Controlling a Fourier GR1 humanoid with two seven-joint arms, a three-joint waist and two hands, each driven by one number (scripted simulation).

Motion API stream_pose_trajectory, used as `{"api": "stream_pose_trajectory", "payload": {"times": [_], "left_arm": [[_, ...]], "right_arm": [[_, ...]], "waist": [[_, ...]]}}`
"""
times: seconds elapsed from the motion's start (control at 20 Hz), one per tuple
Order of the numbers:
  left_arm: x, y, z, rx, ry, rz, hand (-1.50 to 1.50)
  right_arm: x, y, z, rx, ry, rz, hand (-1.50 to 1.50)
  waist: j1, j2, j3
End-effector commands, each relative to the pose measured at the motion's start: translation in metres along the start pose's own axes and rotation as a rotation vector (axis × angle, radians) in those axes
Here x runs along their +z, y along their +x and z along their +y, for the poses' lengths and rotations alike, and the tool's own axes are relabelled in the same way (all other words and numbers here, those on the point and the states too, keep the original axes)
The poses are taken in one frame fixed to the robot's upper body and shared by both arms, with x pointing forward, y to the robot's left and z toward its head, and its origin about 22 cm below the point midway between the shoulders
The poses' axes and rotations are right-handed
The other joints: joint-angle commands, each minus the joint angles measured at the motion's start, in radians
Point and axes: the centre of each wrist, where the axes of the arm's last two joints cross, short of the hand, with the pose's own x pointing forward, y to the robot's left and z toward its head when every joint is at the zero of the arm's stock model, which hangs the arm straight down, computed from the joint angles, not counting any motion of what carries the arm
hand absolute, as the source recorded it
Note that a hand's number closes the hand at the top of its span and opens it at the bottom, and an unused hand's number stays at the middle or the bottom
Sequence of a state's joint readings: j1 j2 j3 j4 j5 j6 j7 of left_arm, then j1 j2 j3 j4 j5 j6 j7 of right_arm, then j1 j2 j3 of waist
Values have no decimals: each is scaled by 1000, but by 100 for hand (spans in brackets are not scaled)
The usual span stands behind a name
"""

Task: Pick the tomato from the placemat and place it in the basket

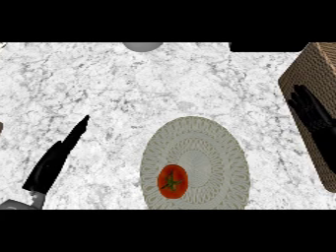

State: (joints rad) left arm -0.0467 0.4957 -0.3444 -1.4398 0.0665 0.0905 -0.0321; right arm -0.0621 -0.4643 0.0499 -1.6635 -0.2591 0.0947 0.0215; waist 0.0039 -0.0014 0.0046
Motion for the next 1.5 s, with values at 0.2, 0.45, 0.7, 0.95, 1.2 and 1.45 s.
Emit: {"api": "stream_pose_trajectory", "payload": {"times": [0.2,0.45,0.7,0.95,1.2,1.45], "left_arm": [[-12,17,53,188,238,37,0],[-29,26,48,268,224,60,0],[-36,29,50,298,236,86,0],[-36,23,51,293,254,107,0],[-30,17,62,300,290,128,0],[-25,18,76,296,312,150,0]], "right_arm": [[-28,68,42,-93,-141,-519,150],[-27,93,89,495,137,-662,-150],[-20,83,186,463,14,-717,-150],[-11,99,254,476,-35,-527,-150],[-19,109,256,756,-68,-253,-150],[-31,132,250,1020,-244,-40,-150]], "waist": [[14,-7,-4],[35,-2,-15],[18,-4,-12],[-1,-14,-13],[-39,-34,-18],[-58,-44,-16]]}}
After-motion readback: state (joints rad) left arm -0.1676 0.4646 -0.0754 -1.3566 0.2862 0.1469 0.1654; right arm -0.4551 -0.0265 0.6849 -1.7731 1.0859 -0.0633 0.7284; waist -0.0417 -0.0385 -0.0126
